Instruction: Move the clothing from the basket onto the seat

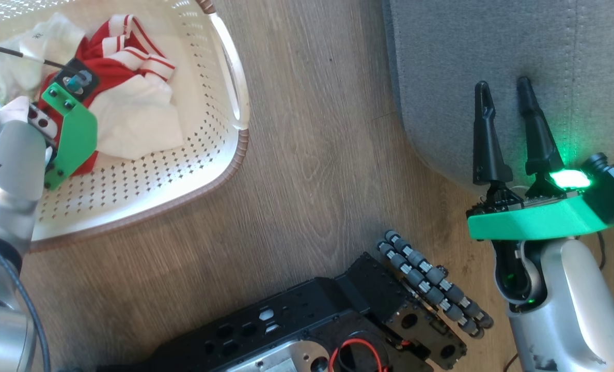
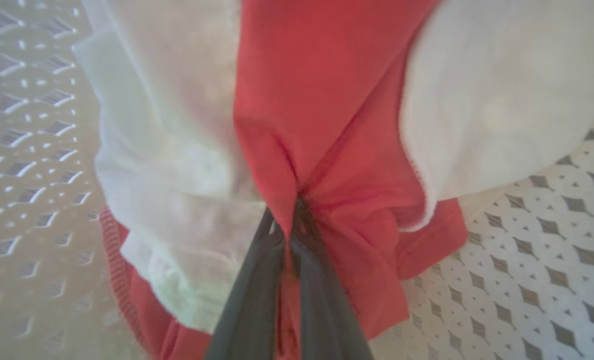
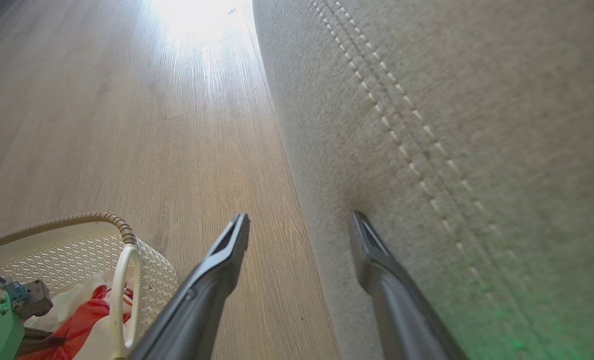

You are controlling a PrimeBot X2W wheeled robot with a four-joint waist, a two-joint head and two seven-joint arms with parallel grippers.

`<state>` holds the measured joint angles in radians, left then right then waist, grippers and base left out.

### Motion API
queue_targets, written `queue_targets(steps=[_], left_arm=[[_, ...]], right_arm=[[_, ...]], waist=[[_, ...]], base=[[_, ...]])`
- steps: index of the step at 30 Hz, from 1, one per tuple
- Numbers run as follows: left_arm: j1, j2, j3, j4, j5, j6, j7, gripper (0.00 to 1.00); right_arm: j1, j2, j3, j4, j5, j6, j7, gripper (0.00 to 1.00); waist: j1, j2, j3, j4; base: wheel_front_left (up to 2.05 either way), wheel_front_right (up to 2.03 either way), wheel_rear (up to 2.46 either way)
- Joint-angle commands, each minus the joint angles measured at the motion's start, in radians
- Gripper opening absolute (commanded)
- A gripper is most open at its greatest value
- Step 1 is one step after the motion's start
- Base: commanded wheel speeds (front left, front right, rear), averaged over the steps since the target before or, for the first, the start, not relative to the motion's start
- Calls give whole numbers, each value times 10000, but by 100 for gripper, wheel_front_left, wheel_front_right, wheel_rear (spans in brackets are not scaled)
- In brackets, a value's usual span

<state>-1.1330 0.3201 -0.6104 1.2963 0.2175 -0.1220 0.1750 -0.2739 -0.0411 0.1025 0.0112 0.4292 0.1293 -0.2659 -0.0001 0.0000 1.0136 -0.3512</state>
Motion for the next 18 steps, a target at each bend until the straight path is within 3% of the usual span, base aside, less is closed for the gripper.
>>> queue_targets(steps=[1, 11, 18], left_arm=[[298, 276, 143, -57, -55, -24, 28, 0], [432, 200, 244, -57, -475, 347, -663, 0], [728, 204, 523, -73, -960, 765, -1721, 0]], right_arm=[[364, -91, 306, 156, 65, 14, 41, 100], [-111, -91, 310, 202, -43, 14, 41, 100], [-649, -91, 454, 323, 0, 14, 41, 100]], waist=[[1, 0, 3, 16], [1, 0, -235, 88], [1, 0, -775, -4]], base=[[0, 0, 0], [0, 0, 0], [0, 0, 0]])
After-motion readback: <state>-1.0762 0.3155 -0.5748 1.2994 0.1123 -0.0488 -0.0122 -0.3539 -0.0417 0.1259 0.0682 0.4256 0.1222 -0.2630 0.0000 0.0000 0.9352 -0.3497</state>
